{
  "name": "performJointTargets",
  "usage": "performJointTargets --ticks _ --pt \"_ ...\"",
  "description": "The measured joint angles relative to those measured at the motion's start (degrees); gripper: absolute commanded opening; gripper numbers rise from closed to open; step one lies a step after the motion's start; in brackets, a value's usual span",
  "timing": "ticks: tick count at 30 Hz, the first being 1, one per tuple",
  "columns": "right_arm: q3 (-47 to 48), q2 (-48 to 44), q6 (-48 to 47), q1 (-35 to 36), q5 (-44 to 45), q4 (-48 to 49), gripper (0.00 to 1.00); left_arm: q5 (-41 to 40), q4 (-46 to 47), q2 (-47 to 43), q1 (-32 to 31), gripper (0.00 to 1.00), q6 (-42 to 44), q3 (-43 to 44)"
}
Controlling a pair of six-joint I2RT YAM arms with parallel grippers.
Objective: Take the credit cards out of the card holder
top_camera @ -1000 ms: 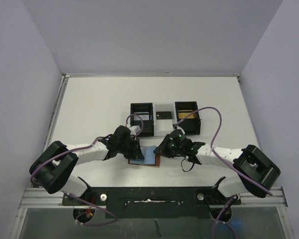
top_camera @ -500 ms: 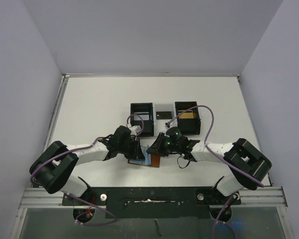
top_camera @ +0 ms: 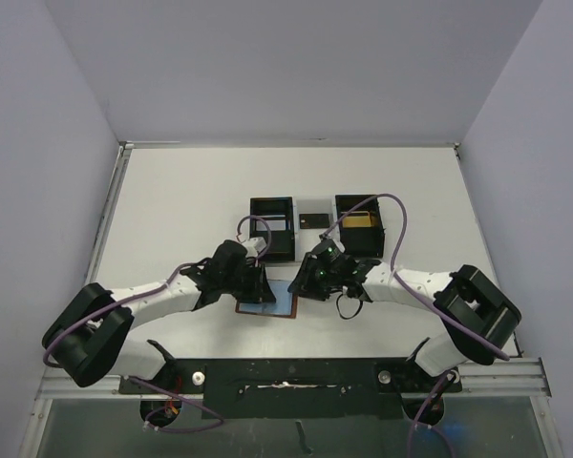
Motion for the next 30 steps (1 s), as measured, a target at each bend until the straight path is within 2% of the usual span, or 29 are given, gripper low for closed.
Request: performJointTargets --ticks 5,10,13,25,30 --pt "-0.11 -1.31 -0.74 -0.02 2.32 -4.7 0.4 -2.1 -2.54 -3.61 0.0 0.27 0.39 0.11" --pt "-0.94 -1.31 -0.96 0.0 2.08 -4.22 0.39 -5.33 -6.82 -5.81 0.0 0.34 1.44 0.94" --pt "-0.96 -1.31 -1.31 0.0 1.92 -3.26 0.39 -7.96 -8.87 -7.32 0.02 0.42 1.49 1.09" --pt "-0.96 -0.85 -1.95 0.61 -0.48 1.05 0.37 -12.63 -11.54 -7.34 1.31 0.45 0.94 0.96" --pt "-0.94 2.45 -1.88 0.7 -1.77 2.89 0.36 -12.9 -11.54 -6.08 1.31 0.45 0.83 -0.5"
